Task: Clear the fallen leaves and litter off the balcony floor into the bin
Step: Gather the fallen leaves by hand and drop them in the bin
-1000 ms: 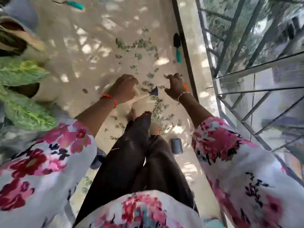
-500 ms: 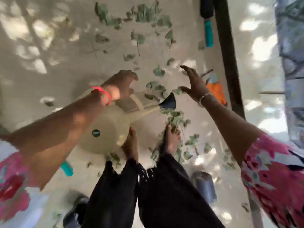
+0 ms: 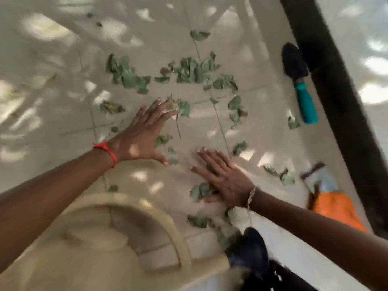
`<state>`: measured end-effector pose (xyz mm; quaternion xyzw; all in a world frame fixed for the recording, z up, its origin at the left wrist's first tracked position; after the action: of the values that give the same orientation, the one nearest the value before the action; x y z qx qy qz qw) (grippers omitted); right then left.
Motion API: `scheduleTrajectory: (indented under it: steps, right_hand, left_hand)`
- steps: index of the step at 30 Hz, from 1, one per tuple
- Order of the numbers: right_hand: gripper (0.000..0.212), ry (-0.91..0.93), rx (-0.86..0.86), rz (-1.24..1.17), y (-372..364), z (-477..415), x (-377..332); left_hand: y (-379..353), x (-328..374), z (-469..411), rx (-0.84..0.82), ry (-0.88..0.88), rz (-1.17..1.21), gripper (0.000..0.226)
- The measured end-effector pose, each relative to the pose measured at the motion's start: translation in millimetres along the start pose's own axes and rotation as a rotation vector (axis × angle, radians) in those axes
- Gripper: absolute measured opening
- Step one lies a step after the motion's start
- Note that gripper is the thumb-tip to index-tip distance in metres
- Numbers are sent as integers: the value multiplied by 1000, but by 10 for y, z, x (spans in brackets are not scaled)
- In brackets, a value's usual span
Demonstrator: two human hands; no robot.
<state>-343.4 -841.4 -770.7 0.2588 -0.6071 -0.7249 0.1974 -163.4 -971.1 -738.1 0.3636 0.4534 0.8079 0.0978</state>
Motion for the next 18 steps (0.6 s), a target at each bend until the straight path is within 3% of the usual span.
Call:
scheduleTrajectory:
  steps: [3, 6, 11, 14, 18]
  right_hand:
    - [77, -184, 141, -63, -16, -467, 253]
    - [82, -257, 246, -97, 197, -987, 560]
    - [86, -664, 344, -98, 425, -1307, 1354]
    - [93, -856, 288, -161, 344, -1296, 1677]
    - [88, -577, 283, -238, 336, -1493, 1393]
  left_hand:
    - [115, -278, -187, 164, -44, -15, 125]
    - [276, -501, -359, 333, 18, -8, 124]
    - [477, -699, -760, 490, 100, 49, 112]
    - [443, -710, -877, 558, 185, 81, 107]
    - [405, -762, -871, 709, 219, 57, 95]
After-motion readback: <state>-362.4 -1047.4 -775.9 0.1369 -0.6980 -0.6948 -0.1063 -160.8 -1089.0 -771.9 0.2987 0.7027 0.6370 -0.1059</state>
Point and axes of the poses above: each hand's wrist, its own z-axis away from the middle knuckle, its own y-axis out of the back of the hand, x = y × z, the point moved 5 cm from there along -z, towards the middle knuckle, and after that the axes turned 5 degrees about z, right-handed, at the moved point
